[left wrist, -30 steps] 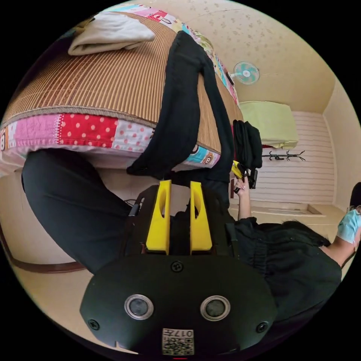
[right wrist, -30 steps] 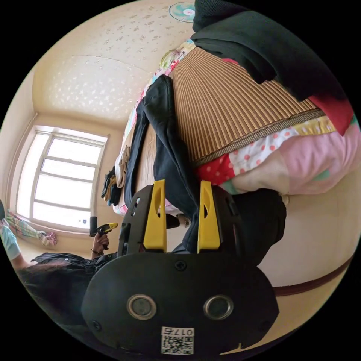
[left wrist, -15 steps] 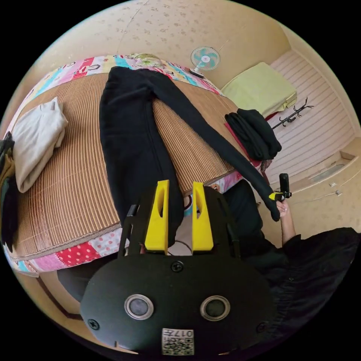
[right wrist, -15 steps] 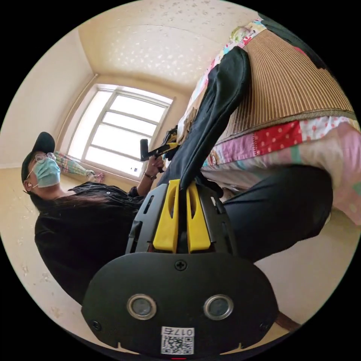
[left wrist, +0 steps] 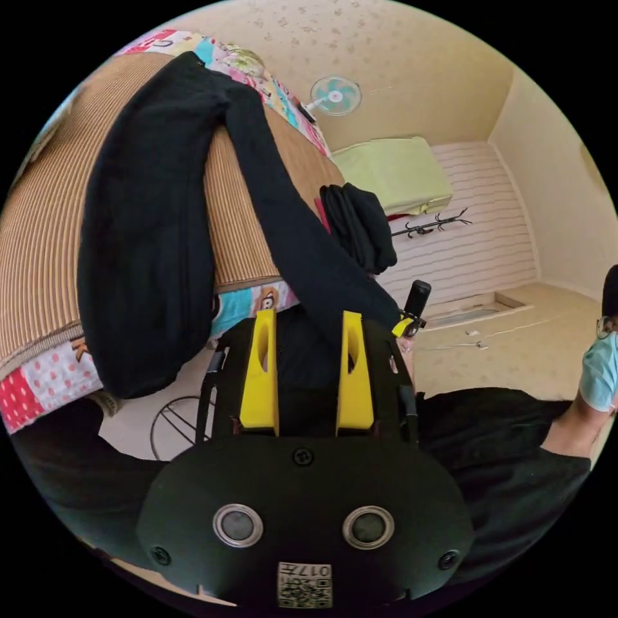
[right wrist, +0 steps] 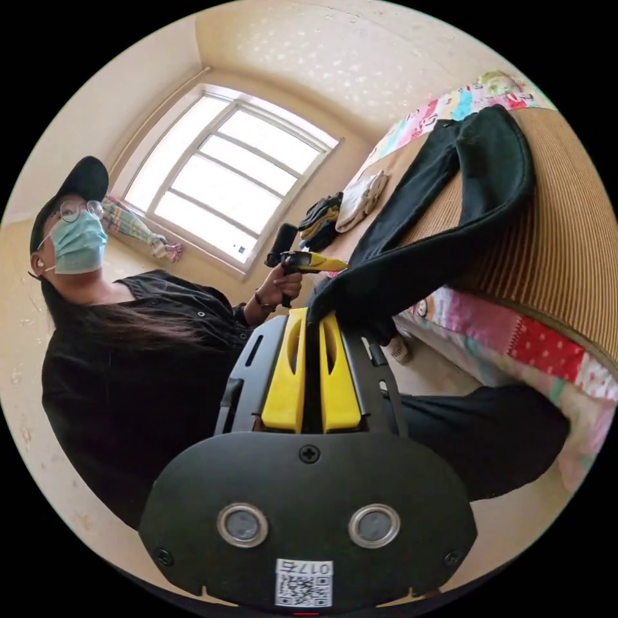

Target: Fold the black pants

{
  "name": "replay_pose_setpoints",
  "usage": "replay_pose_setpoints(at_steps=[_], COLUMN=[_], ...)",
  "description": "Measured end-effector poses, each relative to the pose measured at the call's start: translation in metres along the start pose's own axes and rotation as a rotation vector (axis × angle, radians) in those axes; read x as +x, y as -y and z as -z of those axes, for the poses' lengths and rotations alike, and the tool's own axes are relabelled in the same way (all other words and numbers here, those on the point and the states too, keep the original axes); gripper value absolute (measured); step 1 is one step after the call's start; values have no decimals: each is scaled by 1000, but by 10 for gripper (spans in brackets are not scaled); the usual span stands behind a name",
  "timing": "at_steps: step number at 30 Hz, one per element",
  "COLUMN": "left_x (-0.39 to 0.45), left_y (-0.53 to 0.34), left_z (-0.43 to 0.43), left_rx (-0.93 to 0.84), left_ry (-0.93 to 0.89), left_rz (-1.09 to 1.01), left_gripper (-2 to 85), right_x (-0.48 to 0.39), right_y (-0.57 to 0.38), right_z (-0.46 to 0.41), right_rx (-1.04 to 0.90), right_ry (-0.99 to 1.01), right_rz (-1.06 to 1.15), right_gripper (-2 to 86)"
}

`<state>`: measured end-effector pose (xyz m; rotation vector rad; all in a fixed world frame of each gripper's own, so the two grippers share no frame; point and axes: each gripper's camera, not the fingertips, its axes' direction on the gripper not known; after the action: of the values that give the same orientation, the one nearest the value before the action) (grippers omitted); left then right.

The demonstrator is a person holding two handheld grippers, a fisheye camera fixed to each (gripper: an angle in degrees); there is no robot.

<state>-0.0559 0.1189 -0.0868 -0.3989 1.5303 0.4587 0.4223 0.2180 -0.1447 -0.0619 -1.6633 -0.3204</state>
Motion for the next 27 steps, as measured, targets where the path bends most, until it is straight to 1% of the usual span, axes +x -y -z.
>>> replay_pose_setpoints(at_steps=[1, 2, 3, 4, 5, 6, 8, 9, 10, 12, 13, 14, 16, 18, 19, 20, 21, 24, 25, 27], left_x=[7, 15, 16, 13, 5, -8, -25, -31, -33, -29, -28, -28, -29, -27, -27, -26, -25, -22, -22, -26], left_y=[7, 19, 30, 35, 44, 50, 51, 47, 43, 28, 24, 18, 11, 6, 5, 4, 4, 5, 5, 4], left_z=[-2, -4, -6, -7, -10, -18, -34, -36, -33, -17, -13, -6, 1, 7, 9, 11, 13, 20, 22, 31], left_rx=[-14, -34, -45, -51, -75, -136, -258, -266, -249, -154, -134, -103, -67, -29, -21, -10, -3, 15, 20, 53], left_ry=[-10, -26, -25, -20, -5, 23, 27, 27, 34, 65, 66, 53, 31, 39, 42, 34, 15, -11, -12, -37], left_rz=[-28, -72, -86, -83, -66, -27, 0, 5, 4, -45, -53, -53, -37, -46, -50, -54, -67, -110, -114, -108], left_gripper=[162, 184, 197, 200, 197, 188, 141, 89, 64, 46, 46, 45, 47, 47, 47, 47, 47, 46, 46, 45], right_x=[0, 2, 9, 14, 23, 31, 40, 43, 45, 57, 63, 77, 111, 180, 201, 244, 282, 351, 362, 388], right_y=[10, 31, 48, 56, 69, 78, 87, 89, 90, 94, 97, 107, 134, 180, 192, 215, 236, 279, 286, 301], right_z=[-12, -38, -64, -77, -100, -118, -135, -141, -143, -131, -122, -97, -47, 20, 33, 53, 67, 79, 79, 77], right_rx=[-33, -107, -181, -212, -253, -270, -288, -309, -330, -409, -412, -386, -260, -18, 30, 111, 182, 333, 364, 511], right_ry=[1, 9, 28, 41, 72, 112, 168, 182, 182, 198, 193, 148, 19, -204, -249, -312, -335, -342, -343, -362], right_rz=[23, 58, 71, 74, 79, 81, 81, 84, 82, 71, 62, 27, -95, -312, -367, -479, -561, -658, -680, -711], right_gripper=[18, 20, 22, 23, 26, 29, 36, 43, 49, 79, 87, 100, 113, 125, 133, 150, 163, 170, 169, 151])
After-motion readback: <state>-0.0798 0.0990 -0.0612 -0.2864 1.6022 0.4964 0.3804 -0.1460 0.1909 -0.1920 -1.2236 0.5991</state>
